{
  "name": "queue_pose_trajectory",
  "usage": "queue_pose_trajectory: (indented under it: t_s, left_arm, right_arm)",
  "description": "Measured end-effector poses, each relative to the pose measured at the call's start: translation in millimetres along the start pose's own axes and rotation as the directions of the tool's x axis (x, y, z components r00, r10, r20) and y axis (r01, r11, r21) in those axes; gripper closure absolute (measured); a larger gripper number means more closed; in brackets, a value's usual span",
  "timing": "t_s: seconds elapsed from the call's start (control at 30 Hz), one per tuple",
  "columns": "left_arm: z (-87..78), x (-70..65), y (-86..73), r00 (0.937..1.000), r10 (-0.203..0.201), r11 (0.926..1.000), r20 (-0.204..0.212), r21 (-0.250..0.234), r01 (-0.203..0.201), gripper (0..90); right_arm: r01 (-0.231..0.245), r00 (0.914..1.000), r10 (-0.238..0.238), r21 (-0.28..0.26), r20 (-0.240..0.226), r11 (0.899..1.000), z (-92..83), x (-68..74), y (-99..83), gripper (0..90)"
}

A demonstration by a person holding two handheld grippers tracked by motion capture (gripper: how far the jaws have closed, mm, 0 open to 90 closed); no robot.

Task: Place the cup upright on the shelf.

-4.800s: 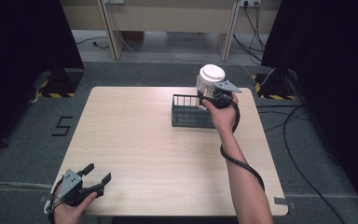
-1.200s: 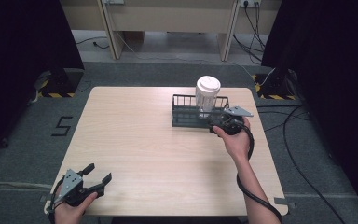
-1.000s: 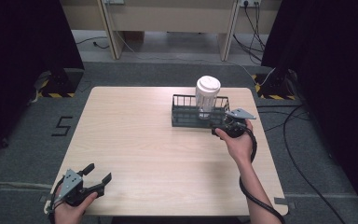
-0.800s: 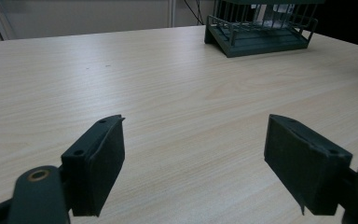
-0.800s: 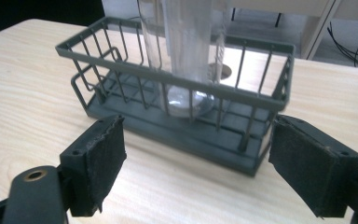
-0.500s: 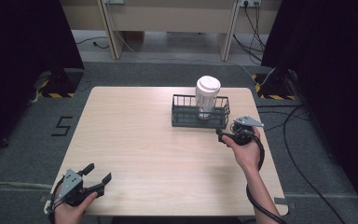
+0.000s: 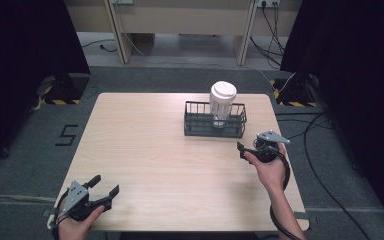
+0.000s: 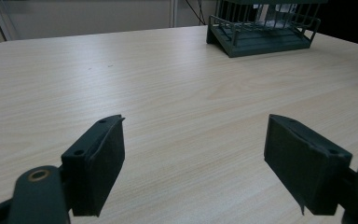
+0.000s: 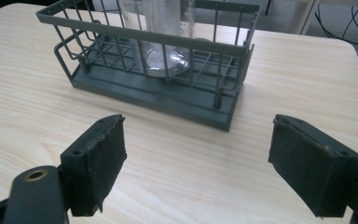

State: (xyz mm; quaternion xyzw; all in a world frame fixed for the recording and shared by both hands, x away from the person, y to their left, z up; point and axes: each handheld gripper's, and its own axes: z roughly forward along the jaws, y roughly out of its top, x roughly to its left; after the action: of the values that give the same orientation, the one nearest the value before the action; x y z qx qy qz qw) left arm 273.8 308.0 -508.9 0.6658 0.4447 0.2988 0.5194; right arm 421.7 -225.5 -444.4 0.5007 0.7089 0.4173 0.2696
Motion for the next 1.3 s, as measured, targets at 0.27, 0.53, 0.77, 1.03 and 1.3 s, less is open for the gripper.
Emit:
queue_pose_trajectory:
  t_s: [0.27,0.53,0.77,1.03,1.3]
  left_arm:
    - [-0.4,0.1,0.2,1.0000,0.001,1.0000,-0.003,-0.001,-0.001,19.8]
    - [-0.5,-0.2,0.4,1.0000,0.003,1.0000,-0.003,-0.001,-0.003,19.7]
    - [-0.6,-0.1,0.5,1.0000,0.002,1.0000,-0.005,-0.003,-0.002,19.7]
    - [-0.7,0.0,0.5,1.0000,0.004,1.0000,-0.006,-0.002,-0.004,19.7]
    - [-0.8,0.1,0.5,1.0000,0.005,1.0000,-0.009,-0.002,-0.005,19.7]
  right_arm:
    - [-0.013,0.9999,0.013,0.006,0.008,1.000,-6.0,-2.3,-10.5,19.2]
    - [-0.019,0.9996,0.019,0.000,0.020,1.000,-14.2,-5.6,-21.9,19.3]
    - [-0.035,0.9986,0.035,-0.011,0.039,0.999,-22.9,-11.3,-30.8,19.3]
    - [-0.051,0.9974,0.052,-0.008,0.049,0.999,-30.4,-14.7,-42.3,19.5]
    - [-0.062,0.9964,0.062,-0.003,0.058,0.998,-37.2,-18.1,-53.2,19.8]
